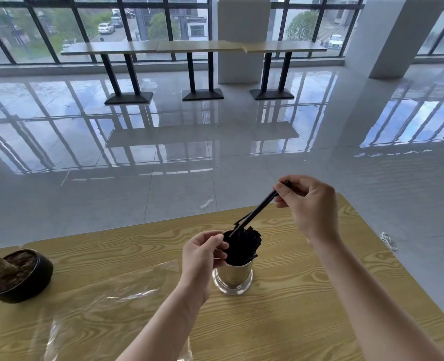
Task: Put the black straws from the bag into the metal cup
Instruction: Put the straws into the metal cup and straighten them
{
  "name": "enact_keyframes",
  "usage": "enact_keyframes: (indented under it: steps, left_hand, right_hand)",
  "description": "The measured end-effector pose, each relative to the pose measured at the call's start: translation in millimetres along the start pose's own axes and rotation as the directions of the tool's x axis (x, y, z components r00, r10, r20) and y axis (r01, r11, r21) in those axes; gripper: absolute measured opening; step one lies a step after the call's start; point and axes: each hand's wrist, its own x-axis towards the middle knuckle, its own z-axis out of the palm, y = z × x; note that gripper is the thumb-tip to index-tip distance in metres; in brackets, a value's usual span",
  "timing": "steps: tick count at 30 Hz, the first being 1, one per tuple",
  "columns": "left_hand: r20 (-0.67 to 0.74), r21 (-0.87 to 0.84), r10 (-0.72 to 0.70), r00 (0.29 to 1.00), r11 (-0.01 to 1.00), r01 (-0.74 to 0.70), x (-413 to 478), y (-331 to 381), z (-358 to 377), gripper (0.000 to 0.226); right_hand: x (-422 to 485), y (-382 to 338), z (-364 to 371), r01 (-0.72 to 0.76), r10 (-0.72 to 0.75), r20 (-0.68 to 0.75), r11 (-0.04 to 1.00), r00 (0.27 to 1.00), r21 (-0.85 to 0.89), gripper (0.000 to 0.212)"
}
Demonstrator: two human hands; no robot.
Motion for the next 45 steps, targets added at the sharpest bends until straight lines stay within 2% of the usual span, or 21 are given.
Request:
enact_keyframes:
  steps: [3, 6, 8, 13, 16, 20, 23, 27, 29, 32, 34, 36, 38, 39, 42, 45]
  left_hand:
    - [-0.052, 0.213, 0.123, 0.991, 0.971, -0.109, 3.1, -6.5, -15.9, 0.013]
    - [-0.023, 0.403, 0.229, 0.973, 0.893, -0.2, 3.8, -13.8, -22.2, 0.011]
    - [0.015, 0.497, 0.275, 0.961, 0.832, -0.246, 3.6, -18.4, -23.9, 0.012]
    - [0.123, 0.677, 0.368, 0.922, 0.648, -0.349, 5.2, -26.9, -20.7, 0.02]
    - [0.175, 0.741, 0.405, 0.897, 0.546, -0.391, 8.0, -30.1, -14.2, 0.026]
    - [0.19, 0.807, 0.432, 0.881, 0.442, -0.391, 14.8, -29.7, -6.7, 0.019]
    - [0.177, 0.82, 0.424, 0.888, 0.435, -0.371, 20.7, -25.0, -3.4, 0.015]
    - [0.144, 0.773, 0.418, 0.897, 0.518, -0.366, 27.4, -19.3, -0.4, 0.017]
    - [0.146, 0.748, 0.413, 0.899, 0.549, -0.374, 30.2, -18.6, 0.5, 0.018]
    - [0.171, 0.737, 0.422, 0.89, 0.545, -0.4, 32.9, -20.6, 1.5, 0.021]
    - [0.164, 0.739, 0.448, 0.879, 0.535, -0.41, 35.3, -22.5, 2.0, 0.02]
    - [0.139, 0.745, 0.477, 0.868, 0.527, -0.409, 39.1, -21.5, 3.8, 0.018]
    - [0.132, 0.761, 0.498, 0.857, 0.503, -0.41, 45.3, -17.8, 9.1, 0.018]
    - [0.142, 0.771, 0.508, 0.849, 0.481, -0.417, 48.7, -15.0, 12.7, 0.019]
    - [0.216, 0.819, 0.505, 0.835, 0.373, -0.437, 59.4, -6.6, 25.8, 0.025]
    - [0.291, 0.86, 0.456, 0.841, 0.261, -0.439, 69.5, -2.4, 33.9, 0.03]
  right_hand:
    - [-7.9, 7.2, 4.7, -0.045, 0.048, 0.076, 0.998, 0.996, -0.048, 0.01]
    - [-13.8, 10.1, 8.7, -0.029, 0.033, 0.078, 0.998, 0.996, -0.059, 0.012]
    - [-14.4, 9.6, 8.1, 0.016, -0.003, 0.087, 0.989, 0.996, -0.15, 0.013]
    - [-16.6, 13.0, 9.1, 0.04, 0.003, 0.151, 0.959, 0.989, -0.28, 0.011]
    - [-24.2, 20.9, 23.5, 0.136, -0.056, 0.201, 0.9, 0.978, -0.414, 0.006]
    - [-31.3, 36.2, 45.8, 0.124, 0.022, 0.302, 0.882, 0.953, -0.455, 0.003]
    - [-31.5, 43.9, 55.5, 0.113, 0.066, 0.347, 0.875, 0.936, -0.47, 0.005]
    - [-33.3, 50.2, 56.2, 0.171, 0.027, 0.363, 0.847, 0.931, -0.503, 0.03]
    - [-34.7, 53.5, 52.6, 0.251, -0.053, 0.379, 0.831, 0.924, -0.497, 0.024]
    - [-42.1, 57.0, 49.2, 0.375, -0.08, 0.522, 0.788, 0.849, -0.488, 0.017]
    - [-42.3, 59.3, 47.1, 0.373, -0.12, 0.485, 0.802, 0.866, -0.466, 0.019]
    - [-34.6, 61.1, 46.6, 0.298, -0.139, 0.342, 0.83, 0.929, -0.472, 0.018]
    - [-21.5, 62.5, 48.3, 0.183, -0.058, 0.255, 0.848, 0.965, -0.498, 0.017]
    - [-15.4, 63.7, 50.3, 0.134, 0.013, 0.268, 0.843, 0.963, -0.522, 0.017]
    - [-3.3, 67.1, 59.0, 0.048, 0.196, 0.347, 0.81, 0.917, -0.584, 0.02]
    - [1.9, 71.1, 65.8, 0.027, 0.304, 0.401, 0.767, 0.864, -0.641, 0.024]
